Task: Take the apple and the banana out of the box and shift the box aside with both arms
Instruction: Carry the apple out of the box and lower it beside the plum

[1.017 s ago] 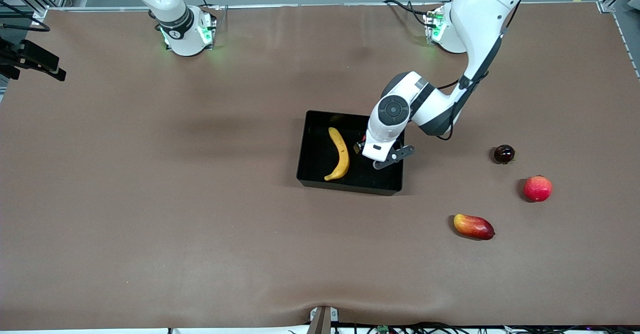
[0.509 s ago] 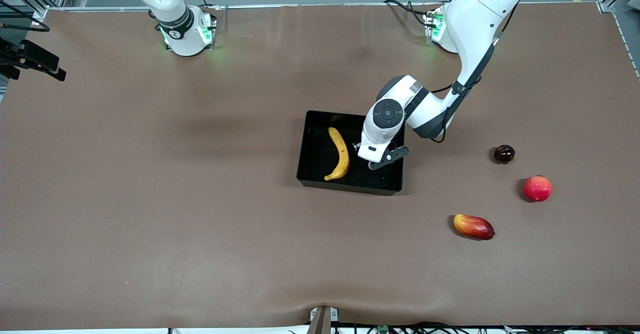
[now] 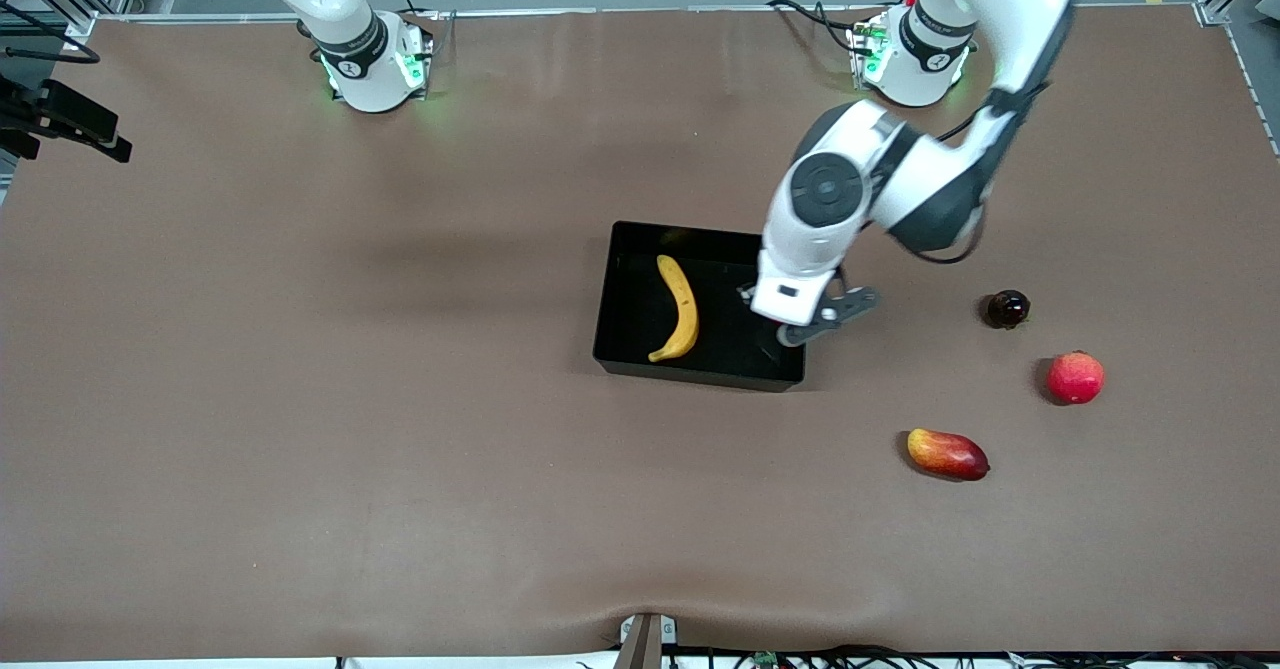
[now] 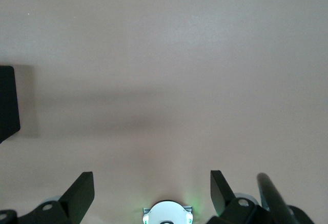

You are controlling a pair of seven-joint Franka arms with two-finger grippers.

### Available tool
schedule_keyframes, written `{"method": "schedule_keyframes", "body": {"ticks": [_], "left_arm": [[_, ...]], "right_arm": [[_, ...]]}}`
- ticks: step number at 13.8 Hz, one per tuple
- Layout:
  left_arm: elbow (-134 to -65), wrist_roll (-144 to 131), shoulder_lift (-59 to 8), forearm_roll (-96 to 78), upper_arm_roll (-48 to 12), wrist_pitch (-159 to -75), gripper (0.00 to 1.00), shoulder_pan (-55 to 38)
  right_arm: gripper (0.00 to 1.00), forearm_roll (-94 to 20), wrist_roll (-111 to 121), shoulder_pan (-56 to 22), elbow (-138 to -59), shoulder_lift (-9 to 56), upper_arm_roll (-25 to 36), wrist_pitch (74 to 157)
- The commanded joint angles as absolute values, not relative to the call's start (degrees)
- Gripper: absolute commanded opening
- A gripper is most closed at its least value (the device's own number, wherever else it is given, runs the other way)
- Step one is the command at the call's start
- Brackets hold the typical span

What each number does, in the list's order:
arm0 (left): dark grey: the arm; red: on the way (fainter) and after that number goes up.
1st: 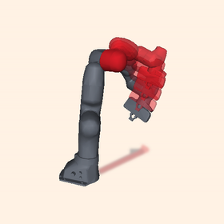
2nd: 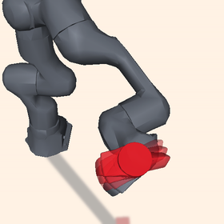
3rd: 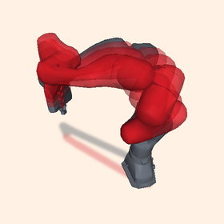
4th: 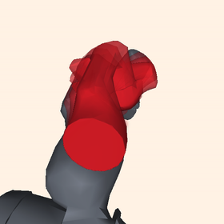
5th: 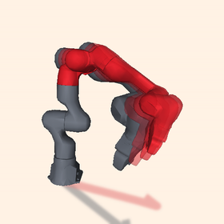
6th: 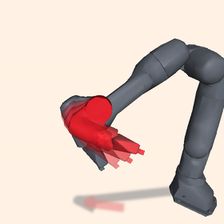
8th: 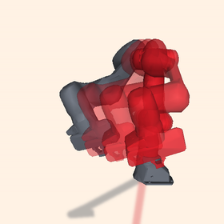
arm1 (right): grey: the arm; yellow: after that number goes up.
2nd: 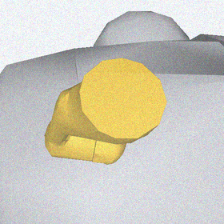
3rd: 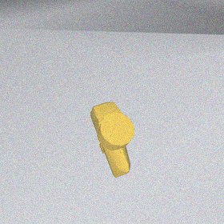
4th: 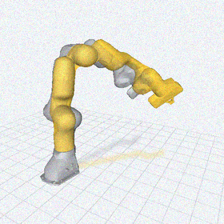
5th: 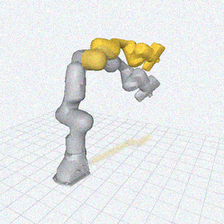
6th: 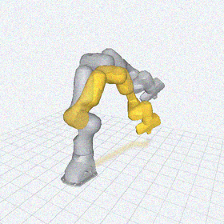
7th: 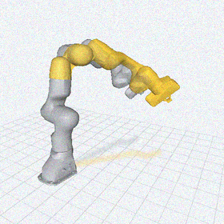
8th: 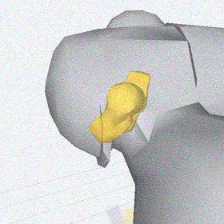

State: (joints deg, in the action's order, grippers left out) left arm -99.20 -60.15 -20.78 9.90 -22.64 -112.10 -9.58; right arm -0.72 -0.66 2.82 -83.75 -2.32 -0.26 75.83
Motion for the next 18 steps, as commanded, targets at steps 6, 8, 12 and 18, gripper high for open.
{"method": "schedule_keyframes", "body": {"ticks": [6,8,12,18], "left_arm": [[-100.9,-43.3,-26.5,16.3,-22.8,-114.9,0.00,11.8],[-103.4,-43.1,-29.3,16.8,-22.7,-118.5,0.00,14.2],[-105.6,-43.0,-32.1,19.9,-22.7,-120.6,0.00,17.2],[-104.9,-43.1,-37.0,23.1,-22.4,-125.6,0.56,18.2]], "right_arm": [[1.00,-2.4,-0.1,4.3,-83.7,-2.4,-1.0,76.3],[1.00,-2.1,-0.1,4.8,-83.5,-2.4,-0.8,76.3],[1.00,-2.4,-0.1,6.8,-83.4,-0.4,-0.9,78.7],[1.00,-2.4,-0.1,5.9,-83.5,-0.1,-1.1,79.5]]}}
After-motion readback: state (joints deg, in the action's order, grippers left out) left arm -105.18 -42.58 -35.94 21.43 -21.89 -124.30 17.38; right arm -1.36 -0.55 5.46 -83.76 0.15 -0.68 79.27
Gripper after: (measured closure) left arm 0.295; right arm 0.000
